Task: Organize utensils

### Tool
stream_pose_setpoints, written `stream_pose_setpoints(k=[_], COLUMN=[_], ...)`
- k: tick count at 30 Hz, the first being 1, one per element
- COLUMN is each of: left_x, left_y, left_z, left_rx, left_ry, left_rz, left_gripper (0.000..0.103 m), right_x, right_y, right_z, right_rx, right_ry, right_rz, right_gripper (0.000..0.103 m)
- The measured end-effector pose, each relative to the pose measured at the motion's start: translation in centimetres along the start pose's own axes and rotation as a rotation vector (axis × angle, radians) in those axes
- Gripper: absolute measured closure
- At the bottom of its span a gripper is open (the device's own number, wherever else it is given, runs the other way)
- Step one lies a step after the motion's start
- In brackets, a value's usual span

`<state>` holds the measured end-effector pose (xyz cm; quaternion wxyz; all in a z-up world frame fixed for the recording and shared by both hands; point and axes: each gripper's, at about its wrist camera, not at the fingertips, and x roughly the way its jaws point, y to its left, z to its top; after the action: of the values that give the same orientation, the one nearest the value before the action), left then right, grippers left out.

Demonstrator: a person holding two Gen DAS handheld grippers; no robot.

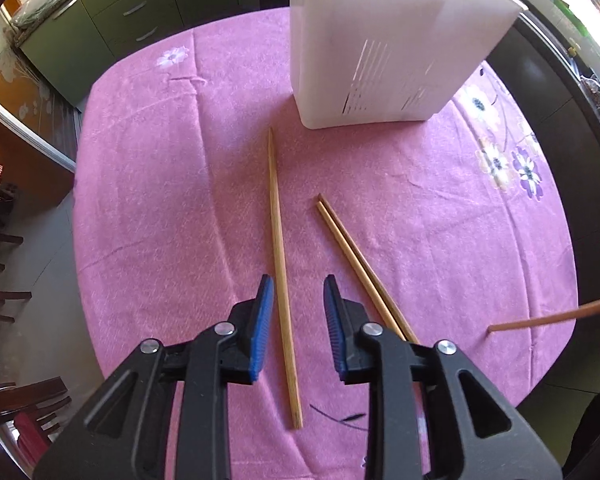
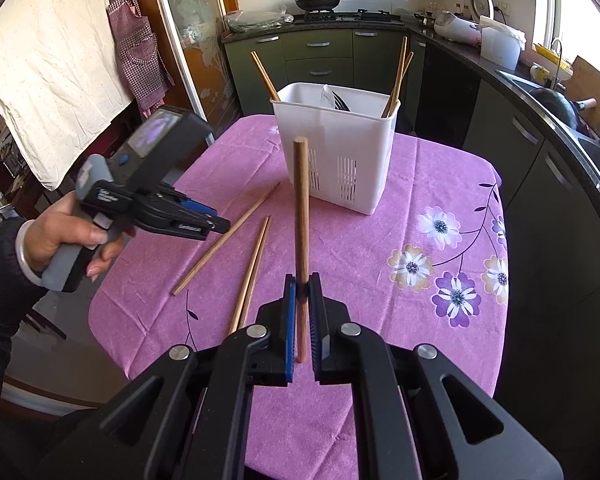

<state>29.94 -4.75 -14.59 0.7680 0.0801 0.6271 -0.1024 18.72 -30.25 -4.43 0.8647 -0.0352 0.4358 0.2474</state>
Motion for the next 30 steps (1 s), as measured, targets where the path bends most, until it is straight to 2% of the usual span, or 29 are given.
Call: stream_pose_setpoints(k=[3,10,13,17,20,23,30], left_x=[1.9,4.3,4.0,3.5,2.9,0.8,-8.3], left_y=[0.3,1.0,0.6,0.1,0.2,0.8,0.9], left_z=[1.6,3.6,3.9,3.9,3.6,2.7,-0.4], left_rx=[0.006,0.0,0.03,0.042,0.015,0.0,0.01], left_ry=[0.023,0.075,0.093,0.107,0.117,0.068,-0.101], left_rz=[0.032,0.048,0.062,0.079,0.069,0.065,0.057], left_gripper=[0.089,0.09,0.09,0.096,0.096,0.096,0.096], right_x=[0.0,0.0,0.0,0.0,0.1,0.1,-0.2], right_y=[0.0,0.0,-0.1,-0.1,0.0,0.3,0.2], right_z=[0.0,0.0,0.0,0.0,-0.1,-0.2,-0.6], right_rx=[-0.004,-0.004,0.0,0.001,-0.001,-0.007,-0.004], right_ry=[0.002,0.003,0.004,0.005,0.006,0.006,0.003], right_rz=[0.002,0.011,0.009,0.01,0.009,0.011,0.008], right_gripper=[0.096,0.096,0.096,0.096,0.096,0.096,0.096])
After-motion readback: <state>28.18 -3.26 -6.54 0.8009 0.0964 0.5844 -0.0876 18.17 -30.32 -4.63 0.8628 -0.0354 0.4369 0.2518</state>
